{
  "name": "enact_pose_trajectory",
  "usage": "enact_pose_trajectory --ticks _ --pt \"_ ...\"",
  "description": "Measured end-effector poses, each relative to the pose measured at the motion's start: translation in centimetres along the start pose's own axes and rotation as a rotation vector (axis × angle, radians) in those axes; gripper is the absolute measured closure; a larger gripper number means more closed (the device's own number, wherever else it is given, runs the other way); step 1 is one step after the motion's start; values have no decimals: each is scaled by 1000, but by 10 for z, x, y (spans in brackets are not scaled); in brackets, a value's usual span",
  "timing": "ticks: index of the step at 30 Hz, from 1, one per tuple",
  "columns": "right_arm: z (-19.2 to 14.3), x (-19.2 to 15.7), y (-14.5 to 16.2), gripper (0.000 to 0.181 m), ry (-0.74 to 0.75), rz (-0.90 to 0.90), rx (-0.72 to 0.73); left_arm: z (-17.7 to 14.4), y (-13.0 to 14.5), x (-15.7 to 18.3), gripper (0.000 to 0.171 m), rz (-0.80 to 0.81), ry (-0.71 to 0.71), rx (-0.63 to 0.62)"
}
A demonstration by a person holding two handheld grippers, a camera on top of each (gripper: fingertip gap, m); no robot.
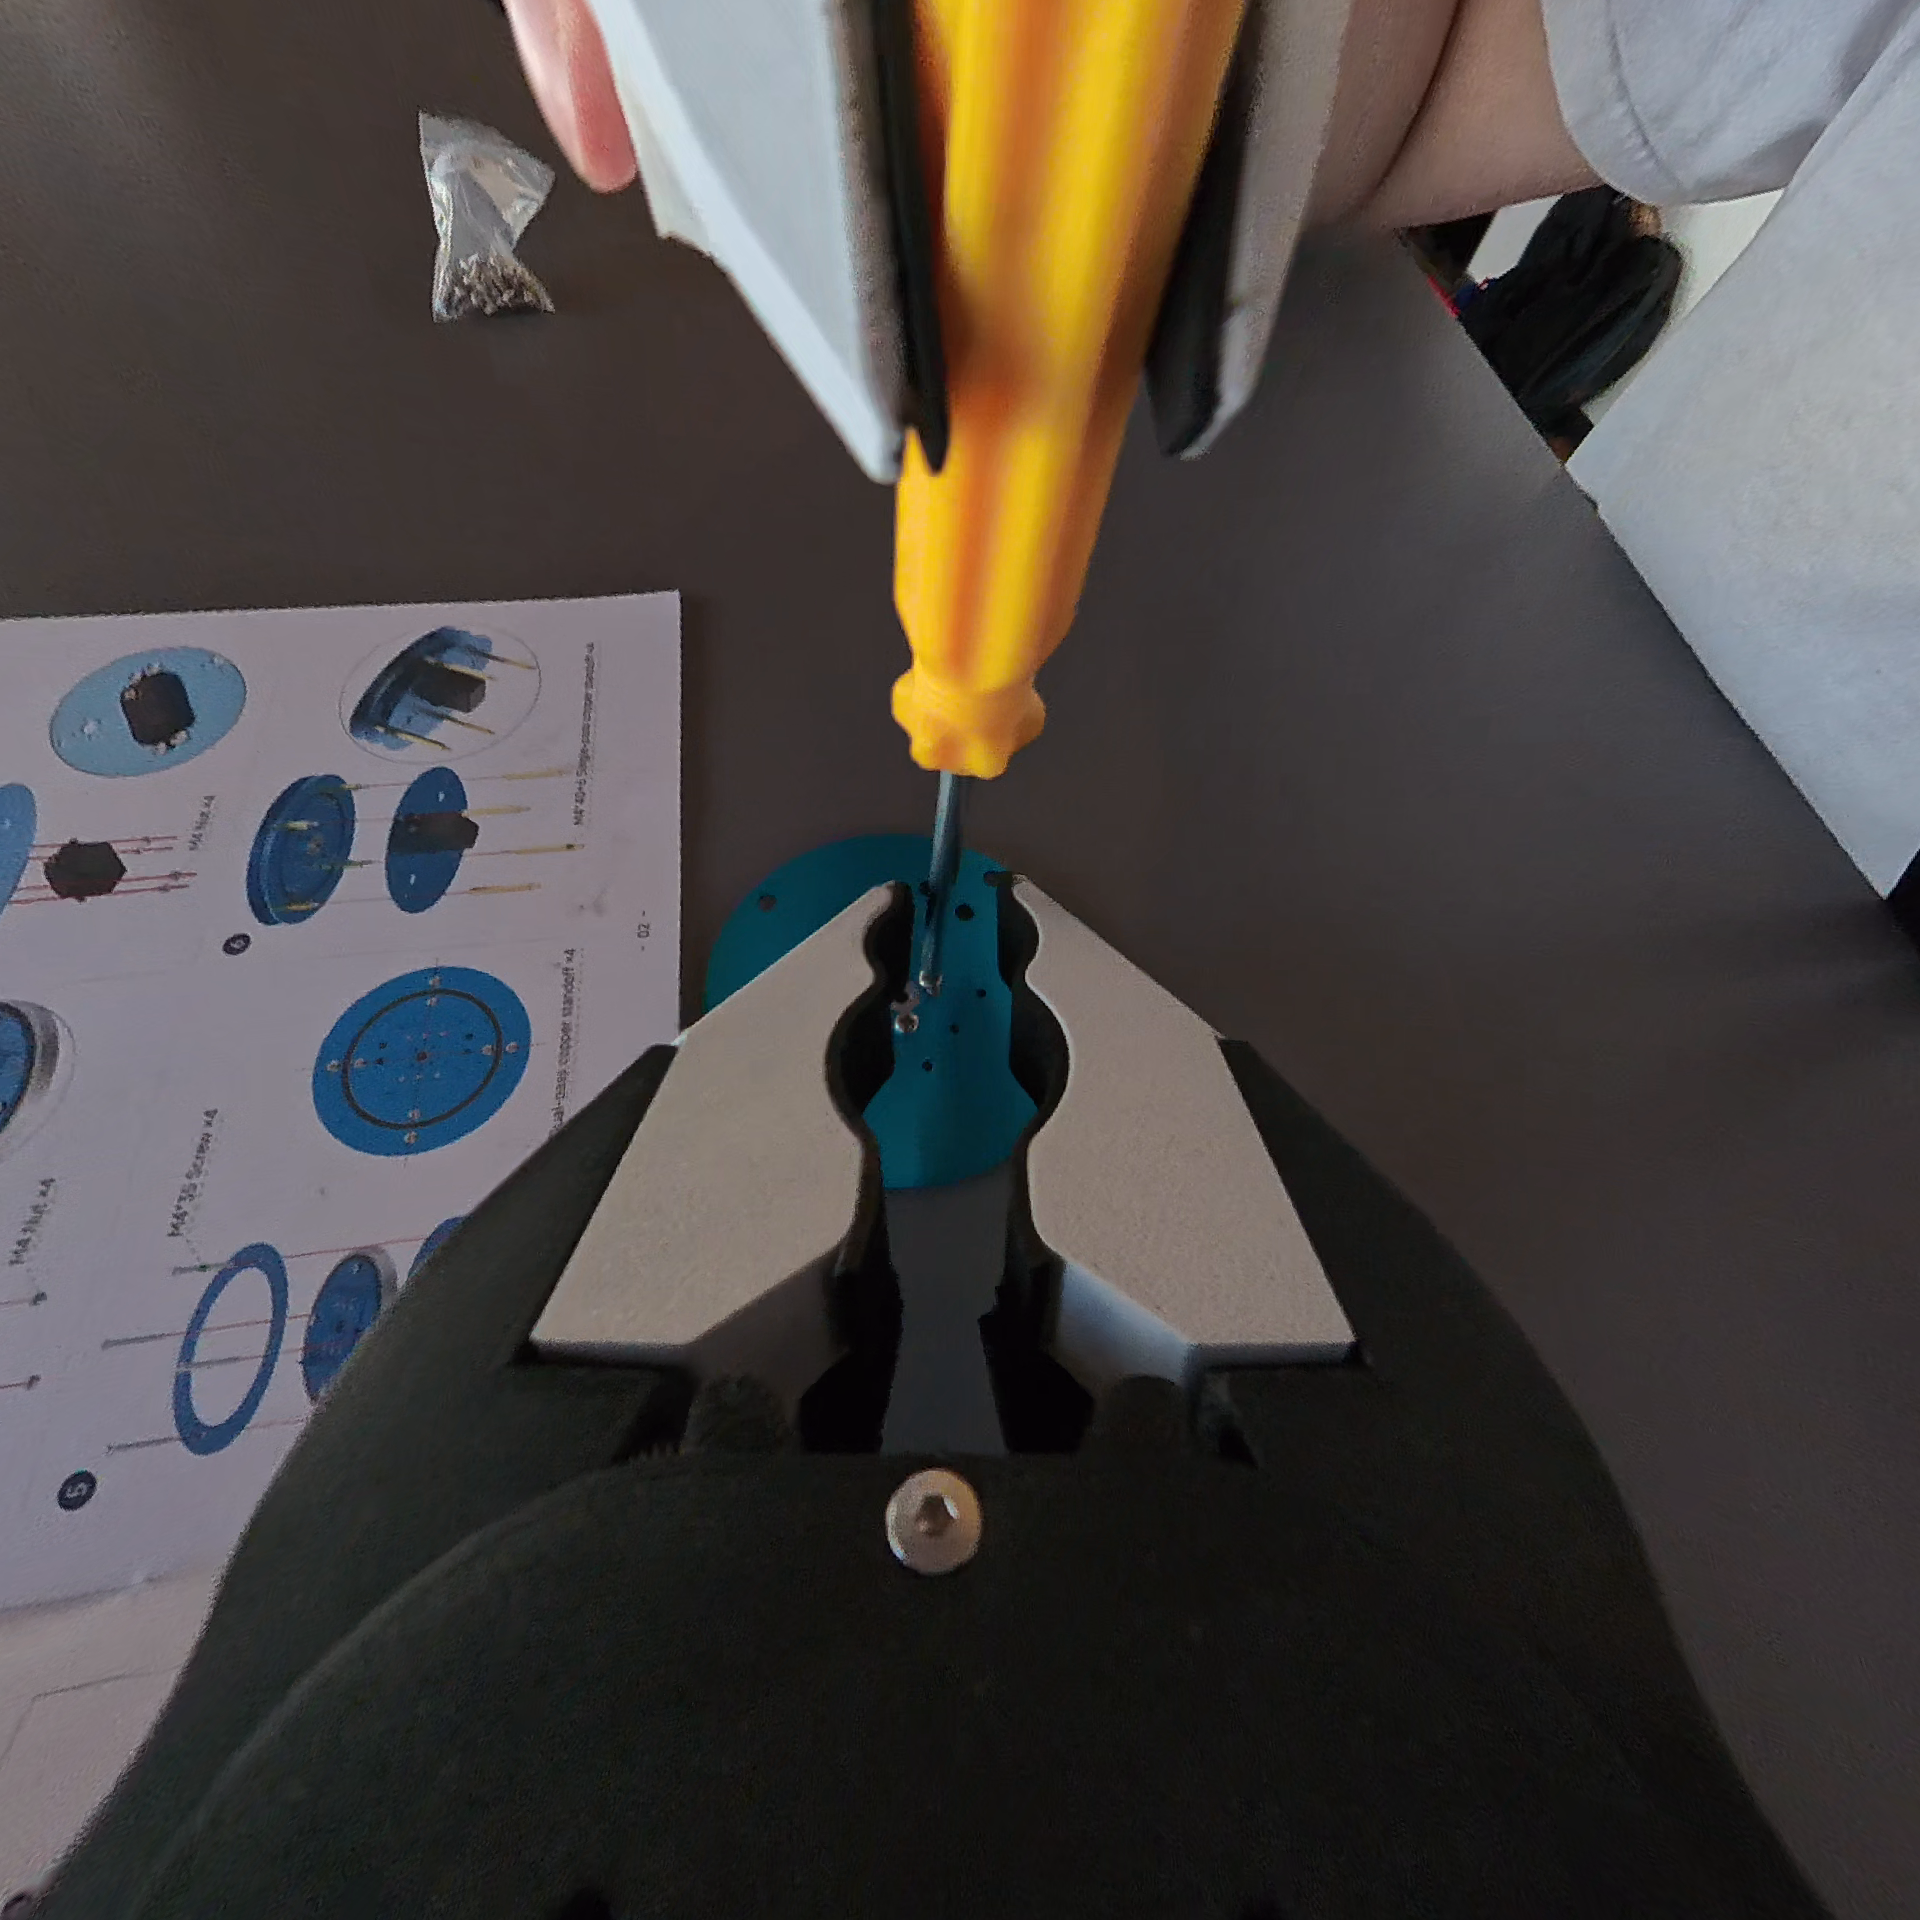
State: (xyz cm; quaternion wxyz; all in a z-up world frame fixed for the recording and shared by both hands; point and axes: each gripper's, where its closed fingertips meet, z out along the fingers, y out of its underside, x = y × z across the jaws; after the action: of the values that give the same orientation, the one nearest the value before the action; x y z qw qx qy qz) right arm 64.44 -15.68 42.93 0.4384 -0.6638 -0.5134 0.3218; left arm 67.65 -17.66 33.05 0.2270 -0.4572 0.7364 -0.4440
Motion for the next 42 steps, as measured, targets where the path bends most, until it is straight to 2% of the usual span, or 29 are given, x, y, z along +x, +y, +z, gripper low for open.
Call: enact_pose_trajectory --ticks 2,6,10,13,15,18,21,27,28,31,33,36,42 --pt "-1 0 1 165 -7 5 -17 1 1 -3 168 26 -26 -4" --pt "-4 2 5 164 -19 -30 -115 2 1 -4 169 61 -51 -7" --pt "-11 4 7 149 -45 -145 -301 3 0 -3 170 76 -61 -13" --pt "-16 2 11 145 -91 -211 -501 3 1 -3 170 80 -62 -16" --pt "-17 0 13 148 -111 -228 -617 3 1 -3 169 74 -65 -14" --pt "-12 -4 11 153 -124 -256 -711 2 1 -4 169 68 -61 -14" --pt "-12 3 22 160 -102 -303 -838 2 1 -4 170 69 -62 -14" --pt "-8 0 25 164 -122 -283 -853 -3 6 -6 168 81 -75 -55" --pt "-9 1 26 164 -115 -292 -856 -5 8 -8 157 90 -87 -75" --pt "-10 3 27 164 -113 -305 -865 -13 8 -5 147 85 -58 -53" --pt "-10 3 27 164 -117 -307 -872 -15 20 -8 140 83 -65 -113" --pt "-9 4 26 164 -125 -306 -878 -13 32 -10 138 83 -71 -157" --pt "-7 6 24 164 -152 -306 -889 -13 32 -11 135 32 -55 -135"
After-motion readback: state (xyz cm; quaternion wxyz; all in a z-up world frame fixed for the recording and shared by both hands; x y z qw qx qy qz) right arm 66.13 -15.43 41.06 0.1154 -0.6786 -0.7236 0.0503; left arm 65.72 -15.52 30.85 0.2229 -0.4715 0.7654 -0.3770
